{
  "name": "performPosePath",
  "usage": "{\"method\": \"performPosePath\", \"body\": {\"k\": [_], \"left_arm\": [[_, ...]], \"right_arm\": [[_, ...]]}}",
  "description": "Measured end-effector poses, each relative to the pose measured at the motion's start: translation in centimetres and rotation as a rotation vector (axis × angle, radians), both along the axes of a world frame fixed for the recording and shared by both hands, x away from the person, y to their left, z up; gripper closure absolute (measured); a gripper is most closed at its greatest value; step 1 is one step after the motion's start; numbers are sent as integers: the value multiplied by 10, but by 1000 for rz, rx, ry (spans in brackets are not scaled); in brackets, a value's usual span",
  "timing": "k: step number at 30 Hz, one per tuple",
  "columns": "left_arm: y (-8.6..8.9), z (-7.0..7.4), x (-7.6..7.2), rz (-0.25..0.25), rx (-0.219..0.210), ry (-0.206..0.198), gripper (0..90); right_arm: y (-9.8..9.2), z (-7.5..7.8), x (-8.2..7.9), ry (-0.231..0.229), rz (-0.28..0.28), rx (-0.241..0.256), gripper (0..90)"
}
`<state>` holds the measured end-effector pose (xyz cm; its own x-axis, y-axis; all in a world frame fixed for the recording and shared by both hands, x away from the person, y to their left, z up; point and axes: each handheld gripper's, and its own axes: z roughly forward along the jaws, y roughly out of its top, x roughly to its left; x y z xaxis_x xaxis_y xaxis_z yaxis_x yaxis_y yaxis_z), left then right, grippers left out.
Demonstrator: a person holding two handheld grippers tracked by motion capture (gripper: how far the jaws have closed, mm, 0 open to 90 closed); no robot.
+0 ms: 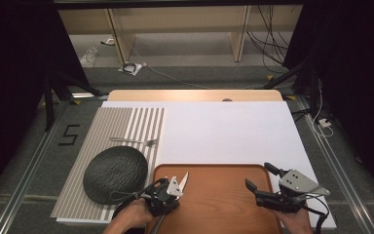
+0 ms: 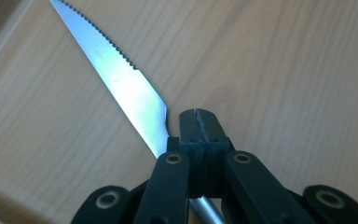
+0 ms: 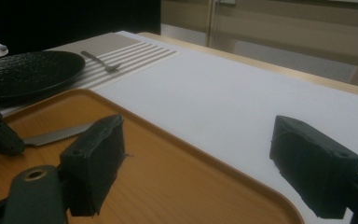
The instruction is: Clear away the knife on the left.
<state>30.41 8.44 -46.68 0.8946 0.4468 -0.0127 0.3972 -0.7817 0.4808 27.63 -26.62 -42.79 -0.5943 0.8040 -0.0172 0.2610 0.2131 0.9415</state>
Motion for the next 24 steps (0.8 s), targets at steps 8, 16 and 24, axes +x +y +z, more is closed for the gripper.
{"method": "performPosePath", "body": {"k": [8, 16, 24], "left_arm": [[10, -1, 7, 37, -9, 5, 894], [16, -1, 11, 55, 0, -4, 894], [22, 0, 15, 75, 3, 19, 894]], "right_arm": [[0, 0, 0, 0, 0, -2, 189], [-1, 0, 0, 5, -1, -11, 190], [0, 0, 0, 0, -1, 0, 190]]}}
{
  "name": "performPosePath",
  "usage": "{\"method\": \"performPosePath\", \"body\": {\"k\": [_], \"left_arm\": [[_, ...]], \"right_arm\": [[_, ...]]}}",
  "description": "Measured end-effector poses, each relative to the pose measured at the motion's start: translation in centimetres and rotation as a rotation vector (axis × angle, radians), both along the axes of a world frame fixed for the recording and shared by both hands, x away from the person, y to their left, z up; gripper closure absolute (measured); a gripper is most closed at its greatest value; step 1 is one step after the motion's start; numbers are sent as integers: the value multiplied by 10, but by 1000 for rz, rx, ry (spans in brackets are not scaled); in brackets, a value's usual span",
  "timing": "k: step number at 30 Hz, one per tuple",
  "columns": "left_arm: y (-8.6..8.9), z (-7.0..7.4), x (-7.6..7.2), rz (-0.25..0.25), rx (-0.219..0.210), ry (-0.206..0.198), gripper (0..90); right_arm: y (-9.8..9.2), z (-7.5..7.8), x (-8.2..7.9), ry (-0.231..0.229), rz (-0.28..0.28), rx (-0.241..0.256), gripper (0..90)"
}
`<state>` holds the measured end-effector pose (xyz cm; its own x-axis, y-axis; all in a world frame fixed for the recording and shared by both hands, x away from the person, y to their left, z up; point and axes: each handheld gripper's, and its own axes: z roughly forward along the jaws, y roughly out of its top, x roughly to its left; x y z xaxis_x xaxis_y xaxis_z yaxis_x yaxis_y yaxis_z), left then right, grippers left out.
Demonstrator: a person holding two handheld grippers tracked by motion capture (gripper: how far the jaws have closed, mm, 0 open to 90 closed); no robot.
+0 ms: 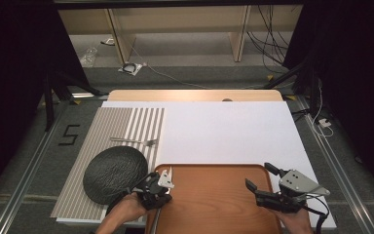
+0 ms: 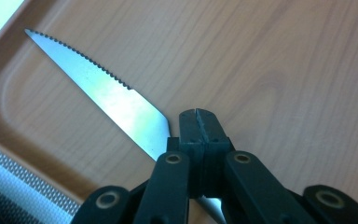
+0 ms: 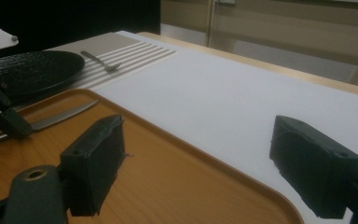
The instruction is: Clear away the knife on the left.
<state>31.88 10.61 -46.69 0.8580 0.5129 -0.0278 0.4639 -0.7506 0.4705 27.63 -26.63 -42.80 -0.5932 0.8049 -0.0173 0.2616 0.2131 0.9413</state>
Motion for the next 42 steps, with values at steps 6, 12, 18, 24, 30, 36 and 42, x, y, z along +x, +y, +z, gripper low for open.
{"method": "performPosePath", "body": {"k": [6, 12, 18, 24, 30, 36, 42], "left_arm": [[5, 1, 2, 13, 12, 17, 894], [14, 2, 6, 31, 23, 63, 889], [18, 2, 7, 26, -2, 70, 836], [20, 10, 7, 31, -41, 22, 672], [23, 19, 9, 54, -92, -8, 473], [27, 23, 11, 87, -139, -36, 294], [33, 29, 14, 124, -163, -85, 199]], "right_arm": [[0, 0, 0, 1, 0, -4, 190], [-1, 0, 0, 0, 0, -10, 190], [-1, 1, 0, 4, 0, -13, 190], [-1, 0, 0, -8, 1, -1, 190], [-1, 0, 0, -6, 2, -3, 190], [-1, 0, 0, -10, 2, -1, 189], [-1, 0, 0, -9, 2, 1, 189]]}}
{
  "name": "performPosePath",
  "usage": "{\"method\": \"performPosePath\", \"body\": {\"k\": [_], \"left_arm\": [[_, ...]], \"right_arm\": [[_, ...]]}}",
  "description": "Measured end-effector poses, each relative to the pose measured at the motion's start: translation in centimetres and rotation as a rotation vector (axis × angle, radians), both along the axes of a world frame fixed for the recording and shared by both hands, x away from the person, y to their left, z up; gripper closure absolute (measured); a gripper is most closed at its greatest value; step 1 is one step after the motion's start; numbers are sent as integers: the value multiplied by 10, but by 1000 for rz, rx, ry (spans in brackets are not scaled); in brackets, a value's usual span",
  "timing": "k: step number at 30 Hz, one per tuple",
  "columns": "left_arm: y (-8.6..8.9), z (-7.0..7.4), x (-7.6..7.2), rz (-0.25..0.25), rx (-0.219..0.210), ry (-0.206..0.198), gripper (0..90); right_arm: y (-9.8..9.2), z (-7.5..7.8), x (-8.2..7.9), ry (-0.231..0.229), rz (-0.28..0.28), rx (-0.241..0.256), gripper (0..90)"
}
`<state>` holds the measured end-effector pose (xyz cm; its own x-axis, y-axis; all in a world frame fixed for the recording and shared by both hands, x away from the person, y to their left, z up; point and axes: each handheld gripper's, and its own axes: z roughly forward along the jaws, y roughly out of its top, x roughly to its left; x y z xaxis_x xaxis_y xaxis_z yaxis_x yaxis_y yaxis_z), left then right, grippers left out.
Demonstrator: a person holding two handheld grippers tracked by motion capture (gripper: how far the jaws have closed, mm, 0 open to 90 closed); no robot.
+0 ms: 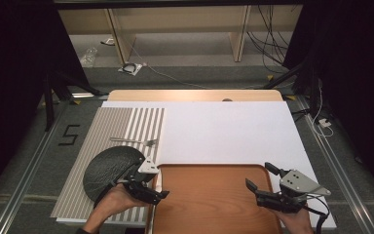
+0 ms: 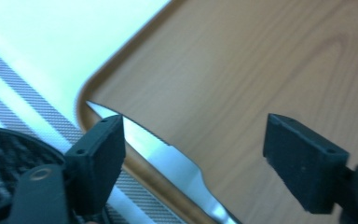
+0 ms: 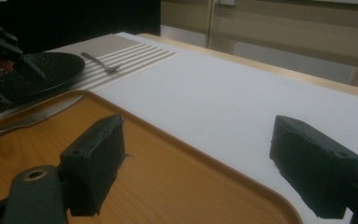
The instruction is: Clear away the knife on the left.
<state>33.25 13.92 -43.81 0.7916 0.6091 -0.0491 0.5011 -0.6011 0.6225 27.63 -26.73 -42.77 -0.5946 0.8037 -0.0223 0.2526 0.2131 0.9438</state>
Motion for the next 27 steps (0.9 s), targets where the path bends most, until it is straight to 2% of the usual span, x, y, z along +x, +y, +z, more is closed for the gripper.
{"method": "performPosePath", "body": {"k": [3, 4, 9, 18, 27], "left_arm": [[4, 3, 2, 31, -20, -30, 180], [6, 3, 3, 43, -29, -37, 180], [15, 8, 8, 88, -53, -56, 182], [25, 11, 14, 132, -68, -86, 186], [36, 15, 19, 194, -85, -134, 186]], "right_arm": [[-1, 1, -1, 6, 0, -8, 189], [0, 0, 0, -3, 2, 4, 189], [-1, 0, 0, 3, 2, 4, 189], [-3, -1, 1, 0, -1, 14, 189], [-4, -1, 1, 3, -2, 15, 189]]}}
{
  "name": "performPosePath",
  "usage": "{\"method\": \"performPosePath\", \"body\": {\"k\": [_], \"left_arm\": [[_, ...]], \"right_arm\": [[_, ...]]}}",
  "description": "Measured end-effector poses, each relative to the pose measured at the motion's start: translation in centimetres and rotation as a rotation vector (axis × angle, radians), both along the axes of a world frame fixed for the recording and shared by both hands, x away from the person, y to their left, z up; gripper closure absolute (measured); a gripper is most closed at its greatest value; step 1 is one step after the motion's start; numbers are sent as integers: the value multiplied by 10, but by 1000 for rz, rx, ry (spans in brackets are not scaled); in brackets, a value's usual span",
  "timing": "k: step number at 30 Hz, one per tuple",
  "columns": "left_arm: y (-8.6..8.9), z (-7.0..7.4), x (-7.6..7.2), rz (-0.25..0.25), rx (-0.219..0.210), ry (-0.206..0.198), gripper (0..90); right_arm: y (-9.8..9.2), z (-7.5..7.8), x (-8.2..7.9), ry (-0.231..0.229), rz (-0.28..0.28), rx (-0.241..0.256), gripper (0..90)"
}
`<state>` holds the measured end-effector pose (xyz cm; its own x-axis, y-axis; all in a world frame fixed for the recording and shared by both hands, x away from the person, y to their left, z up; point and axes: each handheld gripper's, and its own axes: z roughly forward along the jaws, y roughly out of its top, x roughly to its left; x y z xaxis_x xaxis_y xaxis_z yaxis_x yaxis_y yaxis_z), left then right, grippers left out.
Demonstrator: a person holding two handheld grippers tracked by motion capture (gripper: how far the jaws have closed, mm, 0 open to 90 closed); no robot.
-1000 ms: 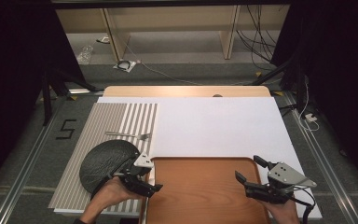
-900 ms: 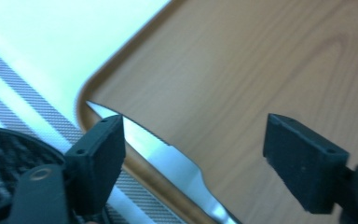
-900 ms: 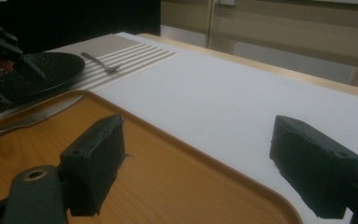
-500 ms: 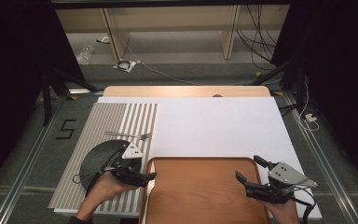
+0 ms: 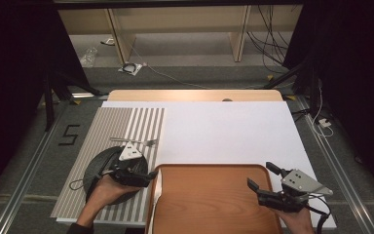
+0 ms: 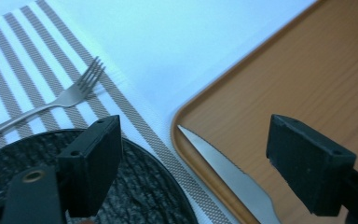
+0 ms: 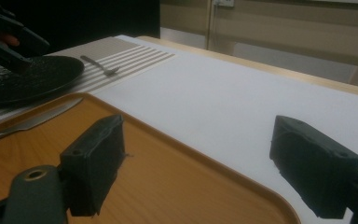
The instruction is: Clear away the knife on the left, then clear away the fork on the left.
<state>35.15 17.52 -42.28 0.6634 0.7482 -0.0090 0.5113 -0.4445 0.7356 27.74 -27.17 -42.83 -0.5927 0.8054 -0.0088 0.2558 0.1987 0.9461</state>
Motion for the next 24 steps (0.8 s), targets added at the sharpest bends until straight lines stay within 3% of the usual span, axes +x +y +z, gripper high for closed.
{"method": "performPosePath", "body": {"k": [17, 24], "left_arm": [[14, 0, 12, 73, 15, -42, 193], [21, 8, 28, 77, 48, -54, 203]], "right_arm": [[1, 0, 0, 0, 1, -3, 189], [2, -1, 0, 5, -8, -3, 189]]}}
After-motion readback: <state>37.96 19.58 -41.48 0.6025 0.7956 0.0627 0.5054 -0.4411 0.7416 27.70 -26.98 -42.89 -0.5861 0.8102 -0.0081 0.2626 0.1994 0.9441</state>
